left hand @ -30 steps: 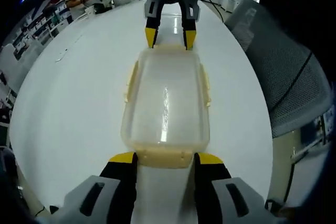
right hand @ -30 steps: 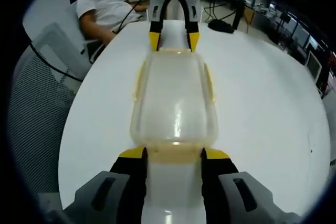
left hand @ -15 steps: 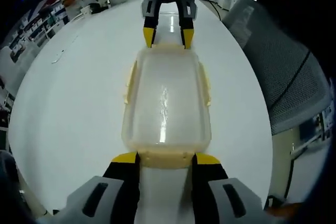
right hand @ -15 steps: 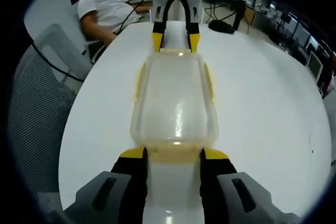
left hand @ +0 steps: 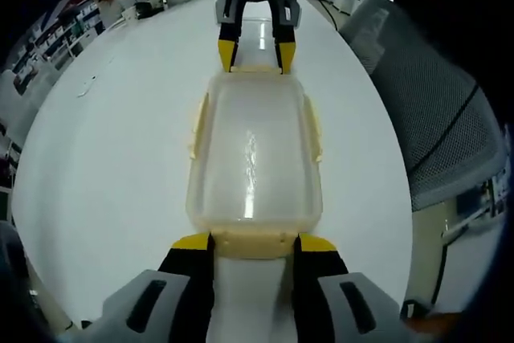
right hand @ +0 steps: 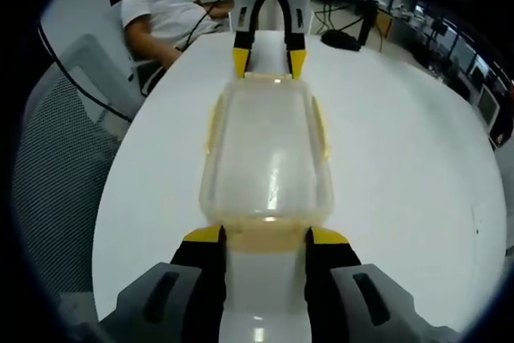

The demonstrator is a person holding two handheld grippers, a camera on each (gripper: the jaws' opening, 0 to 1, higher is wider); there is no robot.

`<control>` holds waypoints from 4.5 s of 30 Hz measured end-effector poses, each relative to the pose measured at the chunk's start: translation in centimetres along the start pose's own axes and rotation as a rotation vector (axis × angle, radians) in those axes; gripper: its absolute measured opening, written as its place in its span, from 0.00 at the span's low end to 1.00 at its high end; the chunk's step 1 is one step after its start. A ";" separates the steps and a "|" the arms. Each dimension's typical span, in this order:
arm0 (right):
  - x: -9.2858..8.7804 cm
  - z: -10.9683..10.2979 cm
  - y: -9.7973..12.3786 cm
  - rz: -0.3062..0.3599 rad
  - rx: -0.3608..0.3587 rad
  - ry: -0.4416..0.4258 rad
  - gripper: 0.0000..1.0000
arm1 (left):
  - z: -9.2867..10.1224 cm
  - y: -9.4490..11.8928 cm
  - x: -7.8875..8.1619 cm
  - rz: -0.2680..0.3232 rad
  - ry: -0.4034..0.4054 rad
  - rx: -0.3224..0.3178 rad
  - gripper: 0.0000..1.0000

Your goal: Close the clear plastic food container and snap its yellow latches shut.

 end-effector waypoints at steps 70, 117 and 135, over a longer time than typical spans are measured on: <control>-3.9 -0.2 12.6 -0.015 0.000 -0.024 0.34 | -0.1 2.9 12.1 0.024 -0.032 0.030 0.31; -14.0 -0.3 16.7 -0.142 -0.018 -0.054 0.35 | -0.4 -3.0 21.3 0.087 -0.051 -0.001 0.32; -16.5 -0.3 18.0 -0.203 -0.019 -0.047 0.36 | -0.3 -4.8 23.7 0.107 -0.048 -0.012 0.32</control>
Point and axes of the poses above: the point that each gripper's makers call its tool centre point, and the gripper's own axes: y roughly backward along the fingers, z roughly to its right, x roughly out of its top, the point moved 3 cm from there along y, roughly backward along the fingers, and after that the axes turned 2 degrees about -x, right-handed, at the moved point
